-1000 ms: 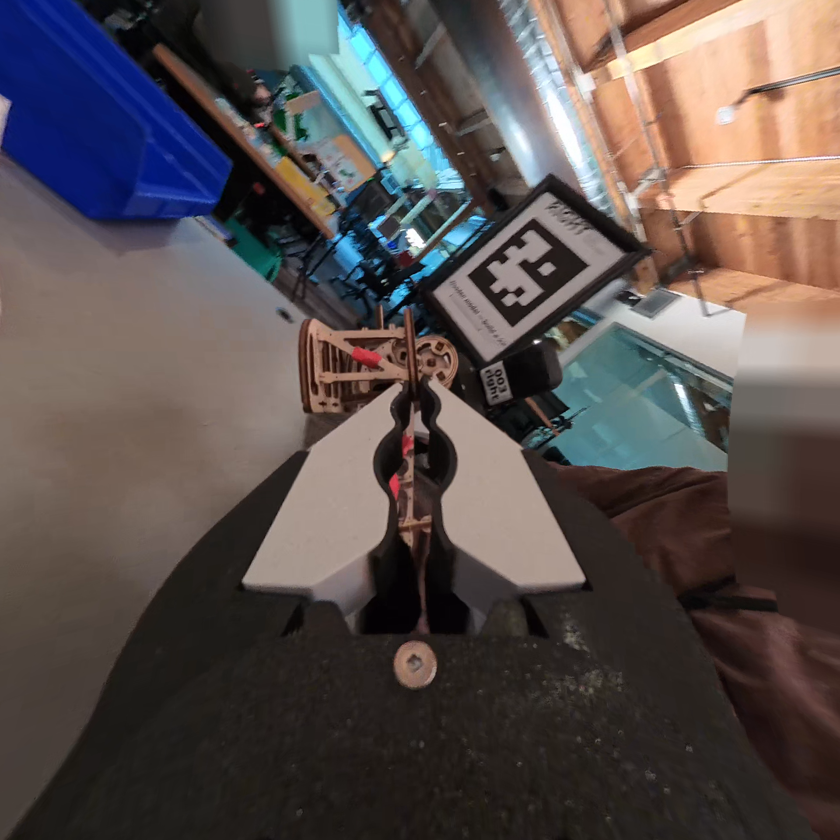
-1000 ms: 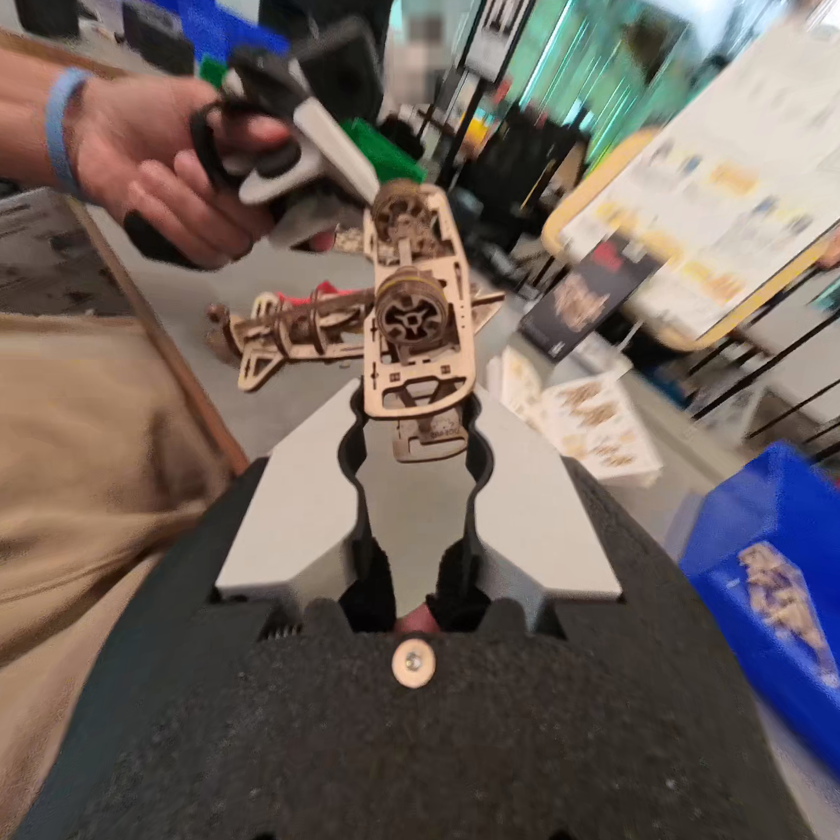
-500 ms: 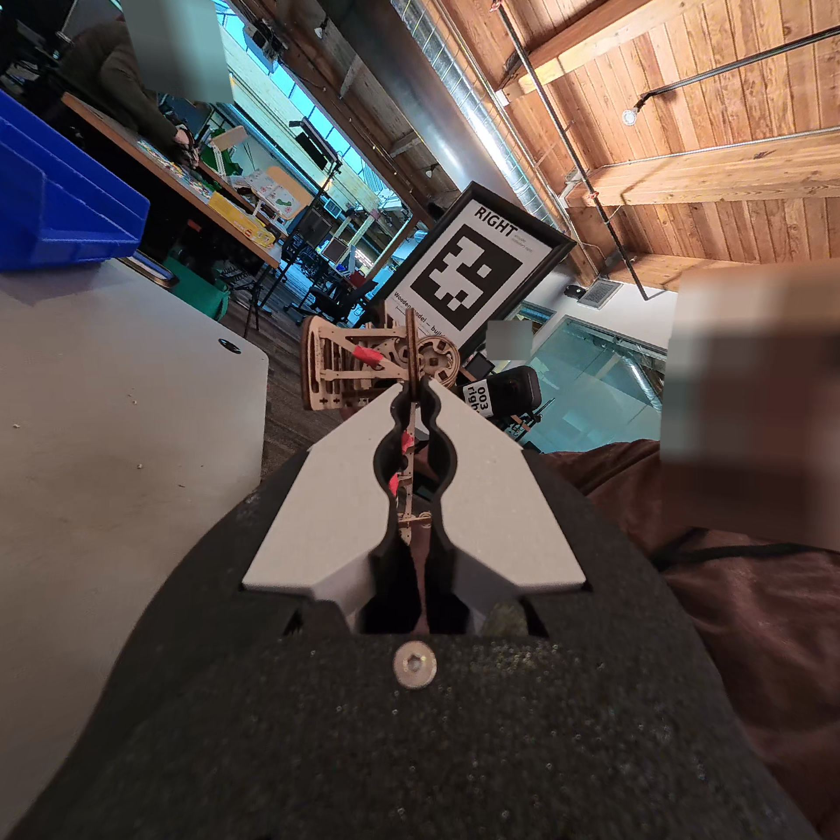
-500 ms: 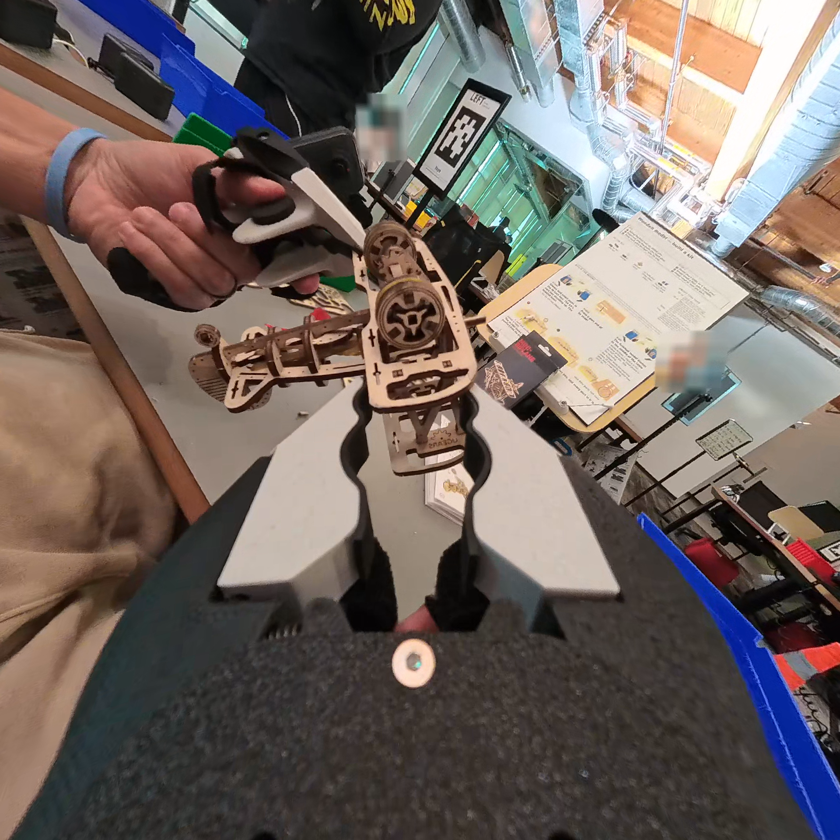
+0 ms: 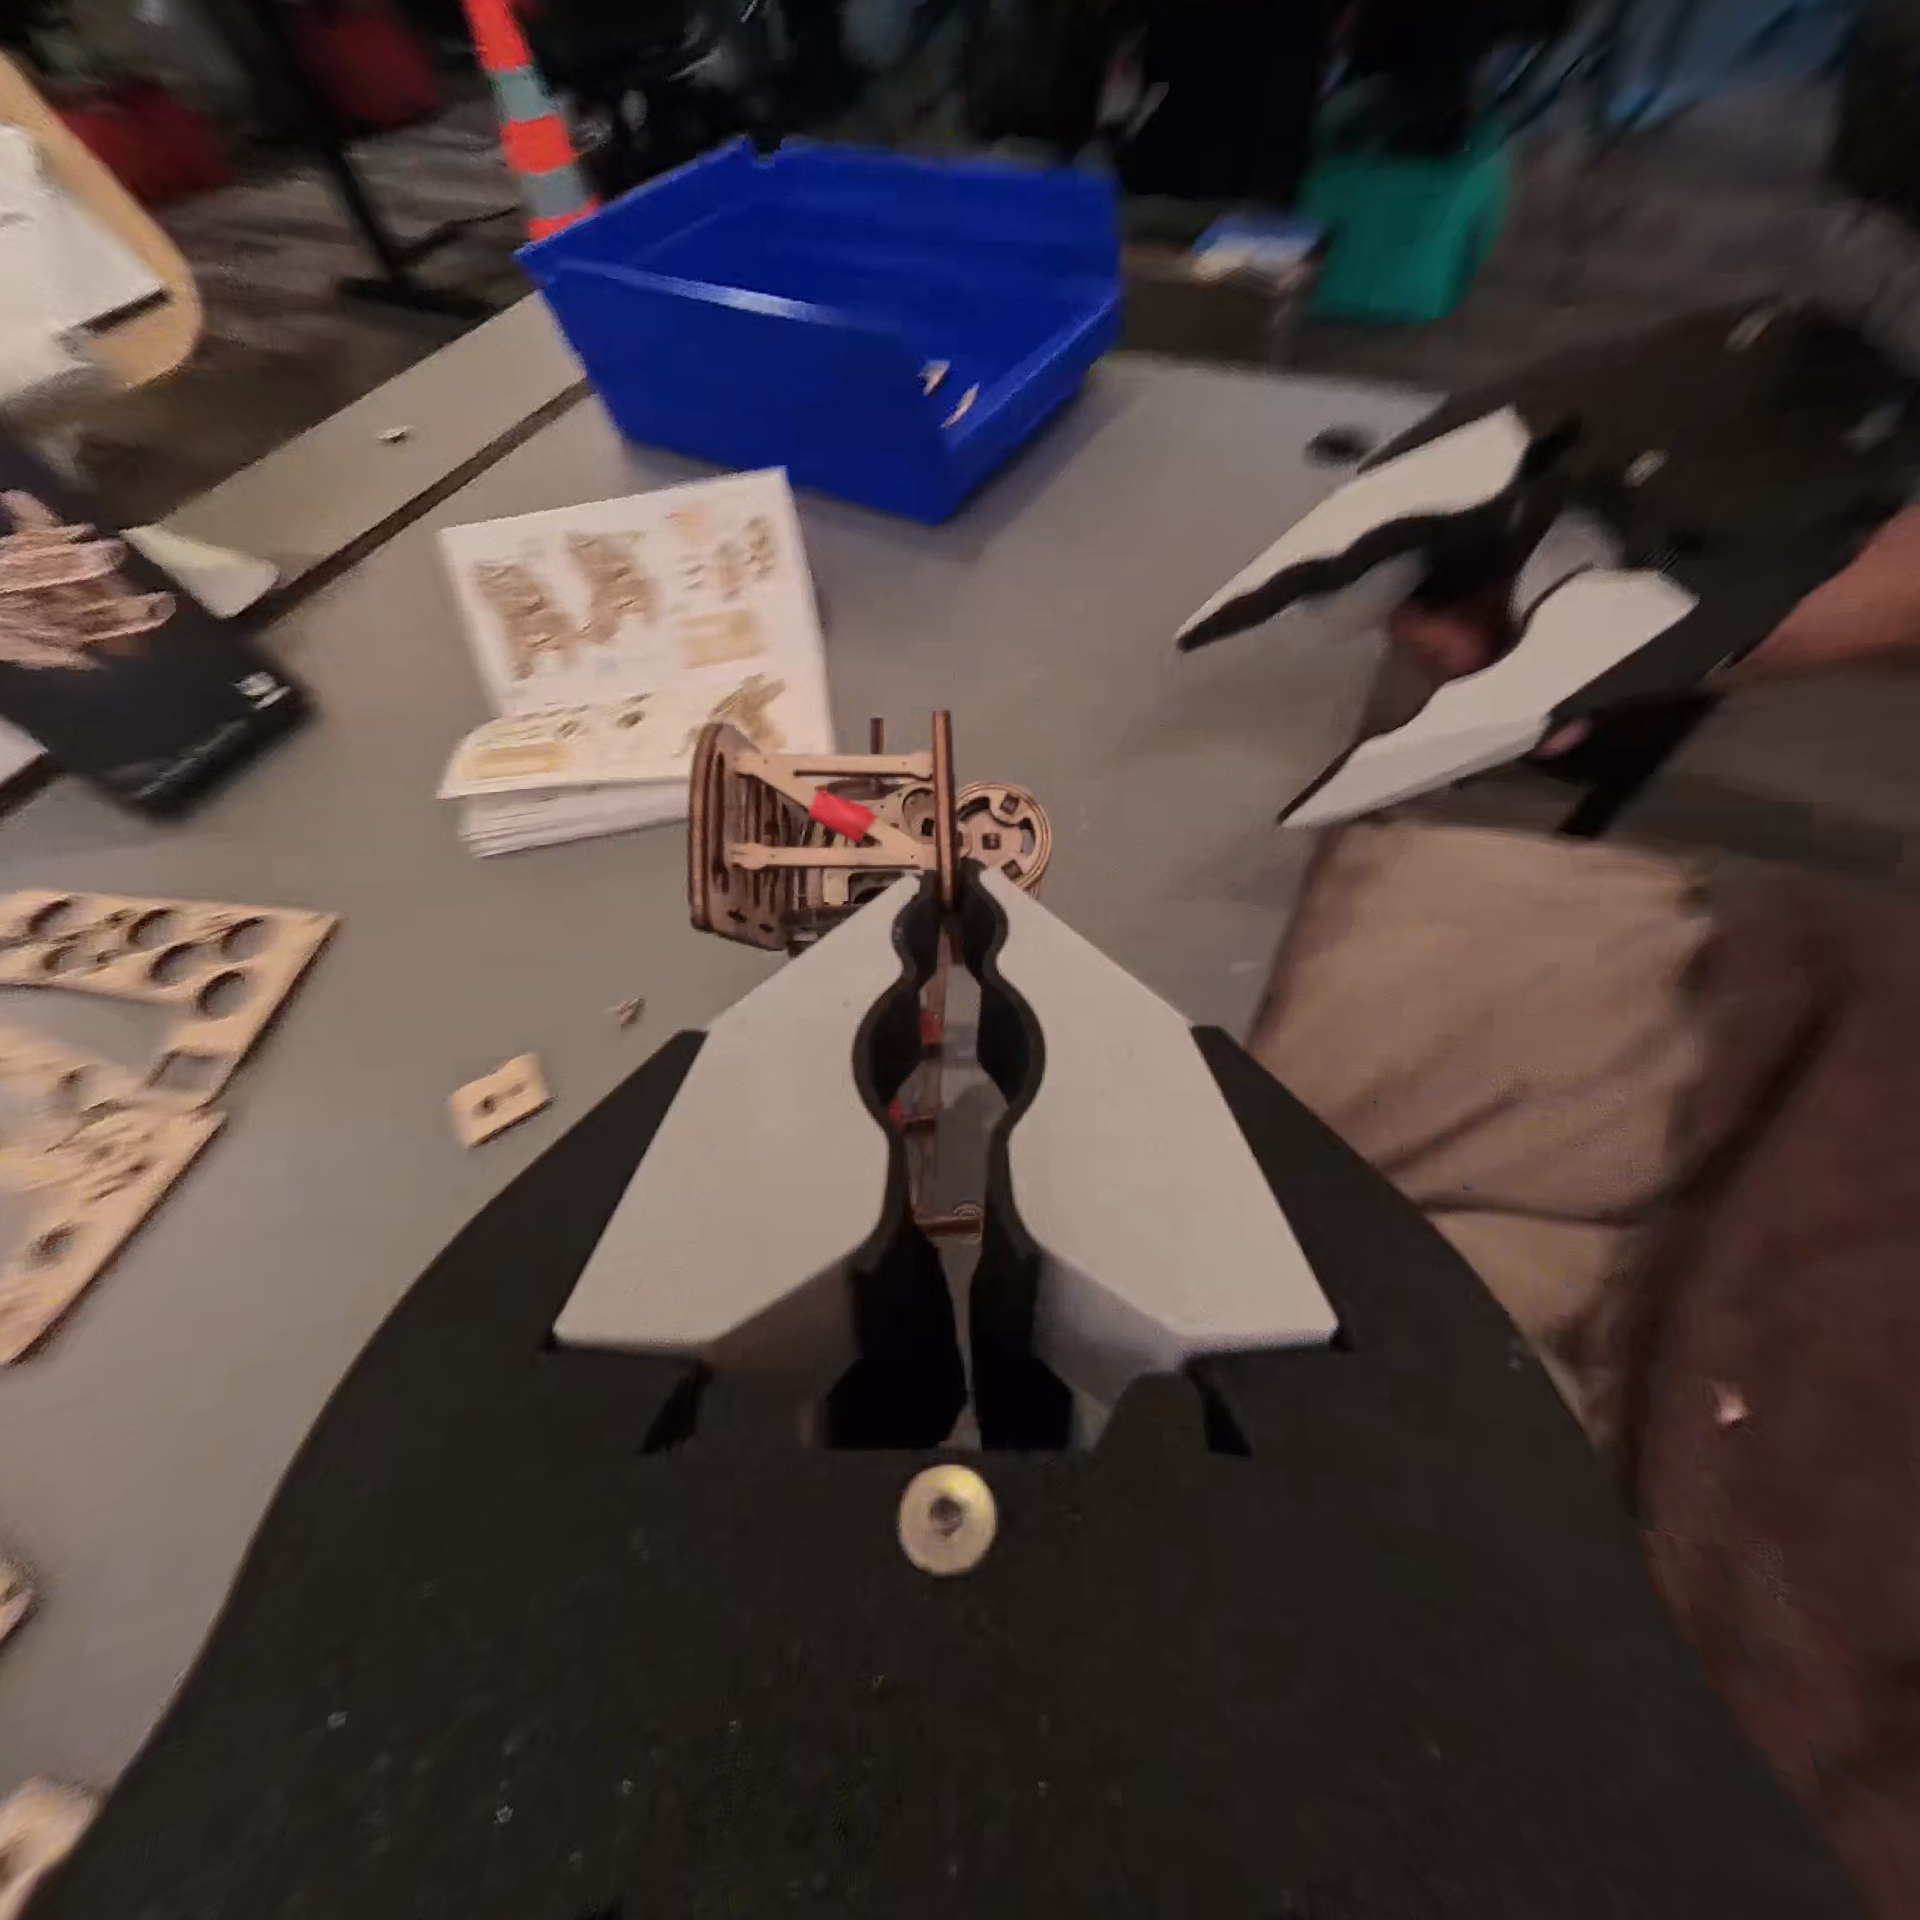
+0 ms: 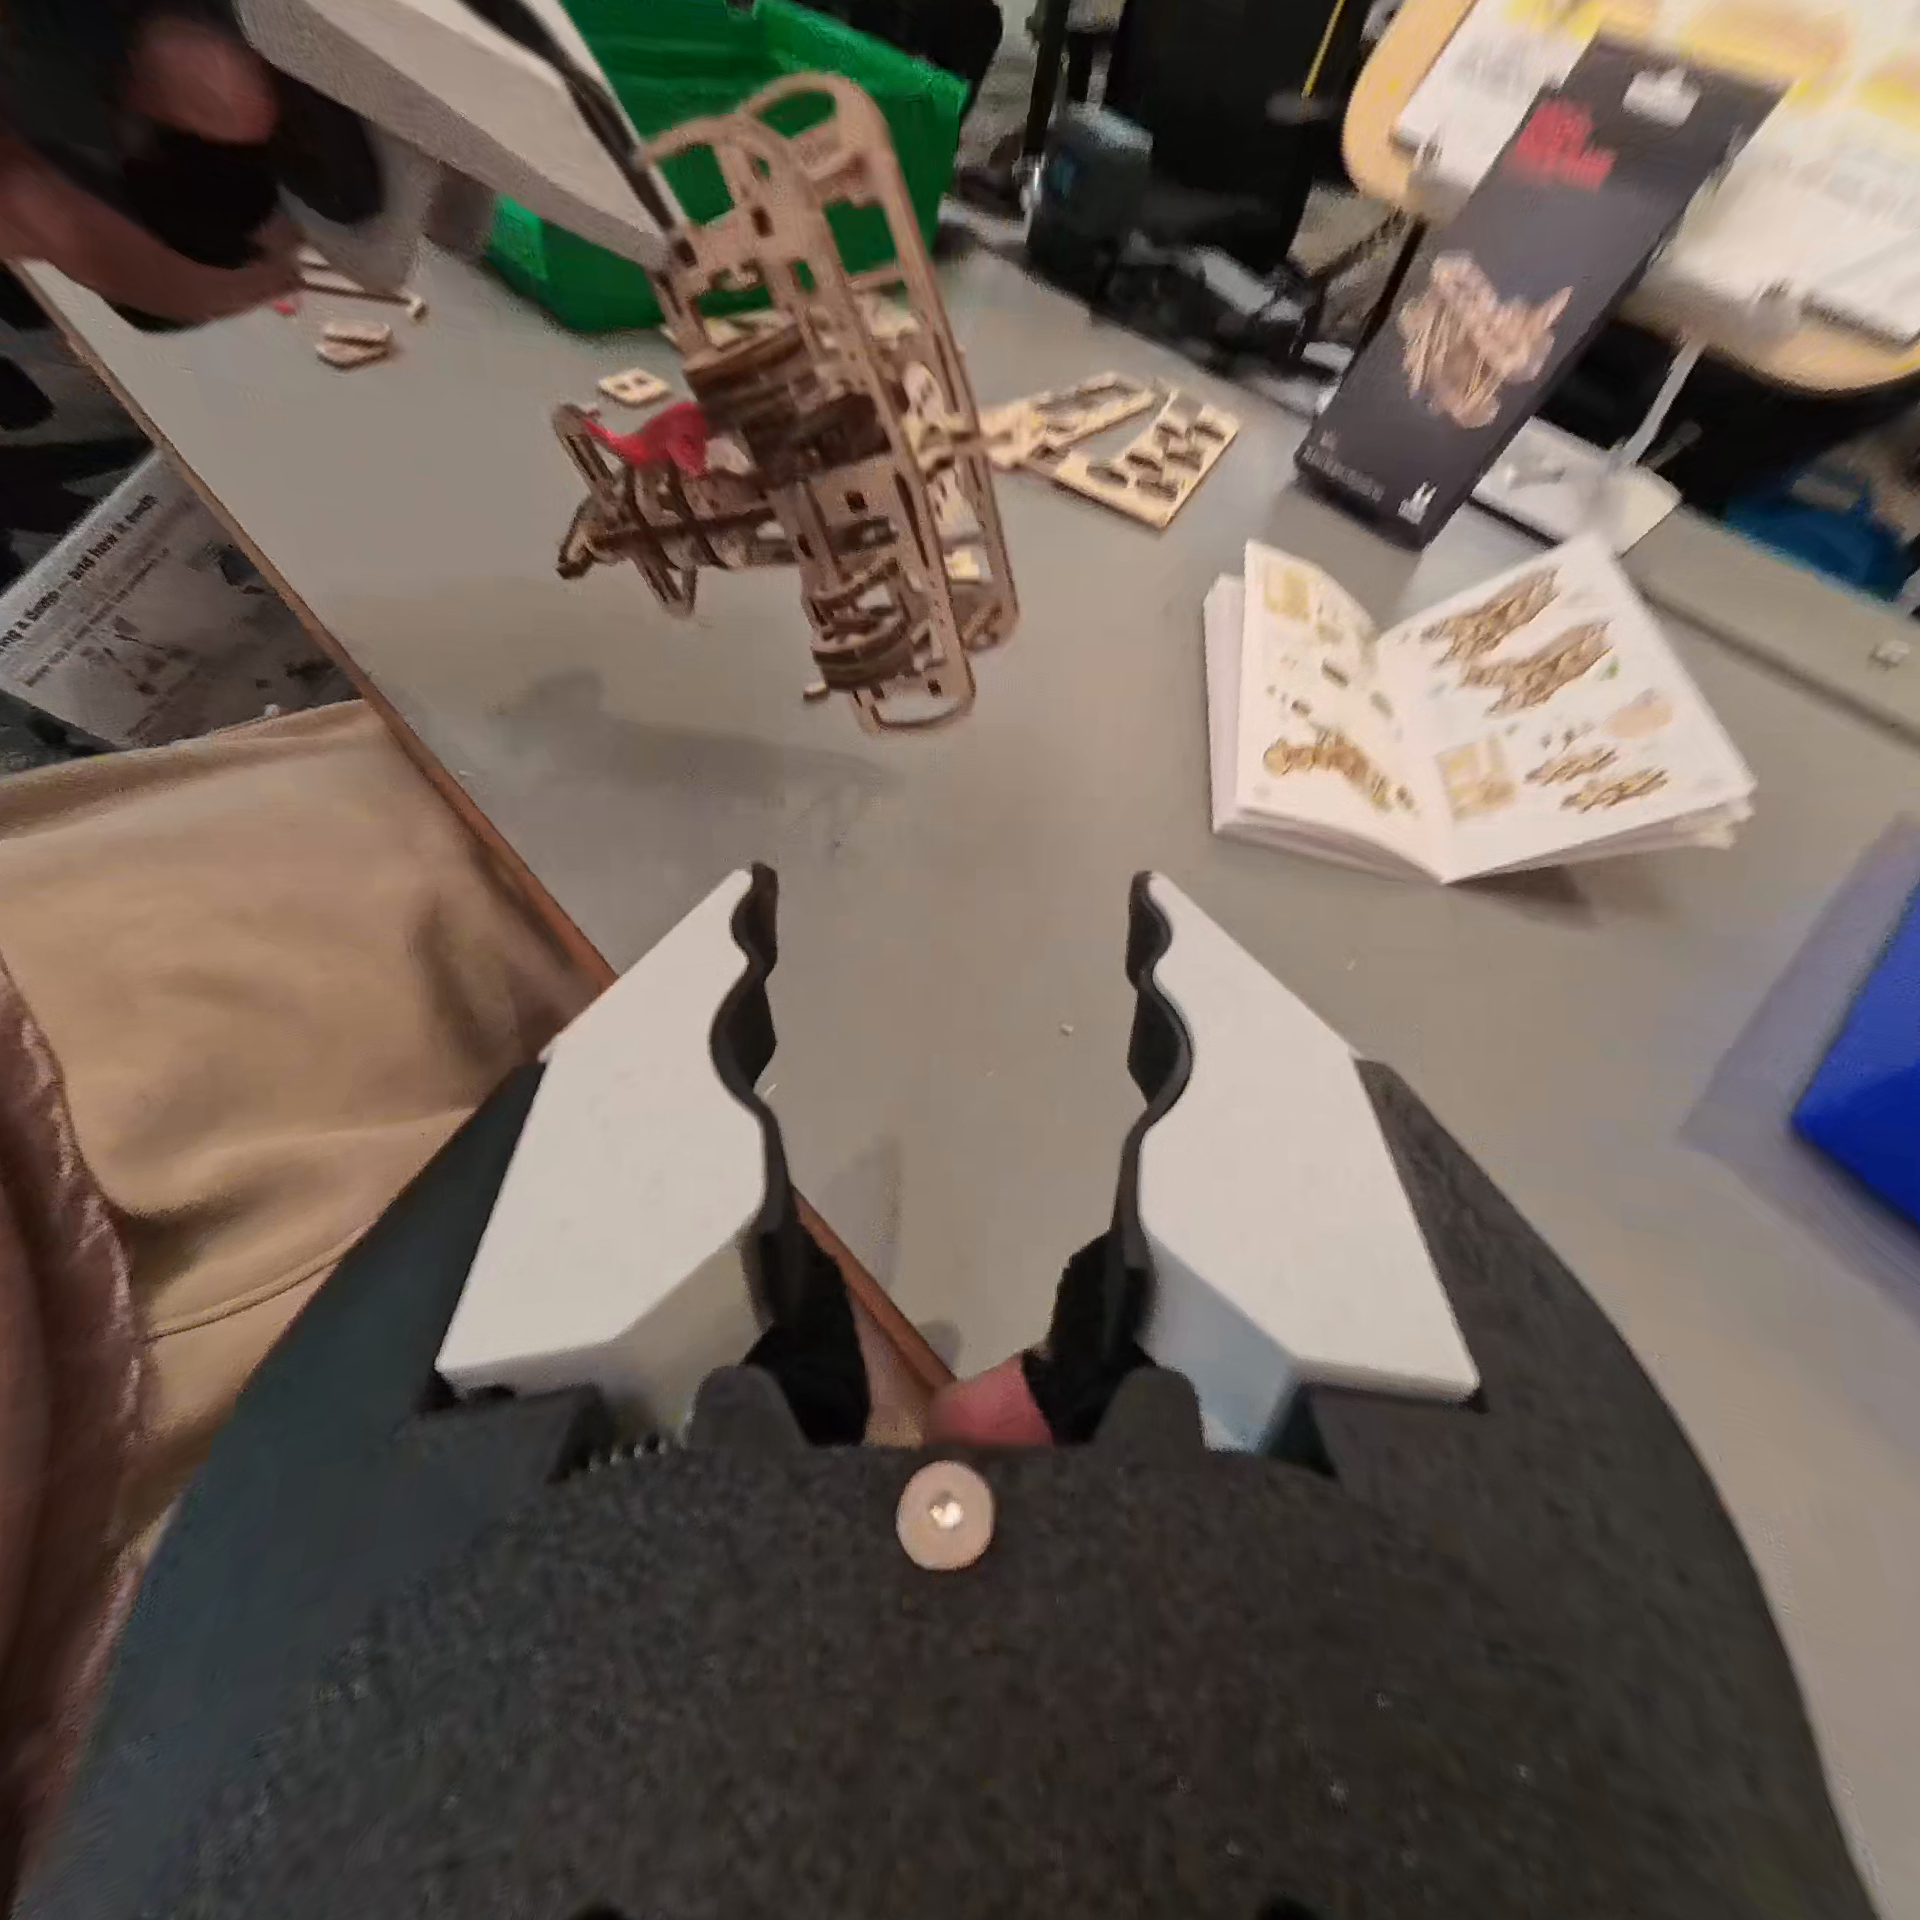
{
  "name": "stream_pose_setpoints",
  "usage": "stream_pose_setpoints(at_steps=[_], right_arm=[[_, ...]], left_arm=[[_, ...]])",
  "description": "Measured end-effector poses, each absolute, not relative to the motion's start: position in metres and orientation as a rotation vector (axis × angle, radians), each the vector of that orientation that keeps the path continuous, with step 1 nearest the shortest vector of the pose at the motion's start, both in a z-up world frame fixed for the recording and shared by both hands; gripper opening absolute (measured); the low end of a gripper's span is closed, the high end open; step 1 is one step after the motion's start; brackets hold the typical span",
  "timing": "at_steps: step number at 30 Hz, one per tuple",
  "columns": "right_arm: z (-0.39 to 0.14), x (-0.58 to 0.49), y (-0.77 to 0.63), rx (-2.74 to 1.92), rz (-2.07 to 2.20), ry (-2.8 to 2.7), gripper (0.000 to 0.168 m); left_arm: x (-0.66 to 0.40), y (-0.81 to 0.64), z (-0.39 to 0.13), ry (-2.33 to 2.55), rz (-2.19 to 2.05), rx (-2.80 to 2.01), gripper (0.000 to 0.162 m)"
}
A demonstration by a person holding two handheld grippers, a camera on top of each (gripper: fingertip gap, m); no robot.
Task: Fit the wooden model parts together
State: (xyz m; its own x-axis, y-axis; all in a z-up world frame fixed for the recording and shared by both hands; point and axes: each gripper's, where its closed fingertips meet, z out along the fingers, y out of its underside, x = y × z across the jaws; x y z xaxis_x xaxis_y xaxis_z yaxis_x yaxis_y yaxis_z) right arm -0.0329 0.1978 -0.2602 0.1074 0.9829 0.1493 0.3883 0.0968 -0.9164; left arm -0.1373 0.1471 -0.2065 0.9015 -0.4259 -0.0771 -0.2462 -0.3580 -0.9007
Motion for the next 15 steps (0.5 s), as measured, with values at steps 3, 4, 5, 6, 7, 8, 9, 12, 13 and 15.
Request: stream_pose_setpoints(at_steps=[3, 4, 5, 6, 7, 8, 9, 12, 13, 15], right_arm=[[-0.27, -0.047, 0.205, -1.543, 0.843, -1.46, 0.067], [-0.272, -0.054, 0.207, -1.572, 0.872, -1.464, 0.067], [-0.272, -0.065, 0.209, -1.591, 0.91, -1.467, 0.066], [-0.275, -0.076, 0.214, -1.614, 0.921, -1.475, 0.066], [-0.279, -0.089, 0.223, -1.637, 0.902, -1.491, 0.066], [-0.284, -0.103, 0.232, -1.659, 0.877, -1.51, 0.065], [-0.29, -0.118, 0.239, -1.681, 0.864, -1.532, 0.065], [-0.304, -0.165, 0.247, -1.717, 0.884, -1.61, 0.061], [-0.308, -0.18, 0.248, -1.703, 0.883, -1.629, 0.056], [-0.318, -0.203, 0.252, -1.656, 0.837, -1.69, 0.045]], left_arm=[[-0.159, 0.142, -0.228, 0.509, -0.004, -2.049, 0.0], [-0.17, 0.141, -0.233, 0.507, 0.084, -2.071, 0.0], [-0.179, 0.139, -0.235, 0.497, 0.153, -2.079, 0.0], [-0.188, 0.137, -0.233, 0.464, 0.193, -2.076, 0.0], [-0.196, 0.135, -0.229, 0.407, 0.211, -2.068, 0.0], [-0.205, 0.131, -0.224, 0.325, 0.219, -2.053, 0.0], [-0.213, 0.126, -0.219, 0.245, 0.224, -2.034, 0.0], [-0.243, 0.11, -0.218, 0.052, 0.32, -2.024, 0.0], [-0.25, 0.105, -0.223, 0.016, 0.333, -2.037, 0.0], [-0.261, 0.1, -0.226, -0.04, 0.359, -2.022, 0.0]])
